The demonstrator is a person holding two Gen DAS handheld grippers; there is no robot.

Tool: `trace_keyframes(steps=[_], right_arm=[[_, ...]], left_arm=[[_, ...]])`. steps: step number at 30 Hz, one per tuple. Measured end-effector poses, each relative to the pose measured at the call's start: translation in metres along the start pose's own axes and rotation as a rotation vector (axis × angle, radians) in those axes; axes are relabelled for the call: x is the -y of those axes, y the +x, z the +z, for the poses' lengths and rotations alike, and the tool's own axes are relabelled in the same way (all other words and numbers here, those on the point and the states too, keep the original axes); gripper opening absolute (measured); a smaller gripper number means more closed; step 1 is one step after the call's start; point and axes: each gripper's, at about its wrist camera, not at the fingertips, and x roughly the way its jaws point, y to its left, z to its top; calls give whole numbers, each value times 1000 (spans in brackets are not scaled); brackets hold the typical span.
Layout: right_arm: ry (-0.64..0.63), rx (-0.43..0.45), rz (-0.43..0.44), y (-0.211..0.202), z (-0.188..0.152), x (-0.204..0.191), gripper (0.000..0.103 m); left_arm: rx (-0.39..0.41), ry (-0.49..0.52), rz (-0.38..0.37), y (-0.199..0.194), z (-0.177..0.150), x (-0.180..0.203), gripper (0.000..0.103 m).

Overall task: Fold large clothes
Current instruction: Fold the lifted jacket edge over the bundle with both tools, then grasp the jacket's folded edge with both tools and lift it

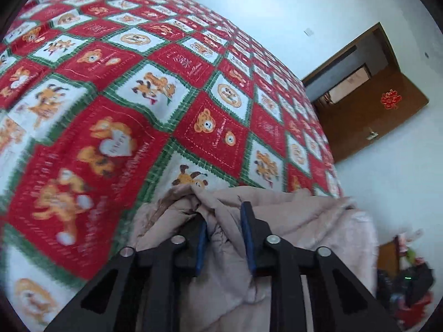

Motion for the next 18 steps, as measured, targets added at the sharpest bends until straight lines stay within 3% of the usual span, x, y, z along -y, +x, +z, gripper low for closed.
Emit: trace_keyframes(steps=[2, 4, 5, 6, 7, 8, 9, 10, 11, 12, 15, 18], right_arm=[[48, 19, 111, -24, 8, 2, 63], [64, 154, 183, -69, 15, -4, 82], [55, 214, 182, -87, 16, -9, 98], [23, 277, 168, -108, 17, -20, 103], [-40, 299, 166, -121, 16, -36, 103], [-140, 277, 160, -127, 12, -59, 97], [-226, 244, 130, -127, 5, -79, 74], [-316, 204, 89, -122, -4, -101, 59], [-413, 157, 52, -112, -18, -127, 33], [-460, 134, 45, -104, -29, -141, 18], [-520, 75, -13, -62, -61, -175, 18], [-486, -21, -79, -9, -81, -179, 18]], left_arm=[[21, 1, -43, -23, 8, 2, 34], [56, 29, -69, -57, 16, 8, 51], [97, 48, -32, -71, 17, 14, 80], [210, 85, 56, -96, 16, 25, 95], [302, 124, 83, -111, 13, 35, 96], [336, 151, 82, -116, 12, 42, 96], [350, 194, 75, -120, 9, 59, 96], [330, 219, 72, -115, 6, 71, 96], [301, 251, 72, -106, 1, 85, 96], [271, 301, 76, -93, -8, 104, 96], [228, 464, 166, -37, -55, 155, 96], [139, 535, 240, 17, -89, 162, 96]])
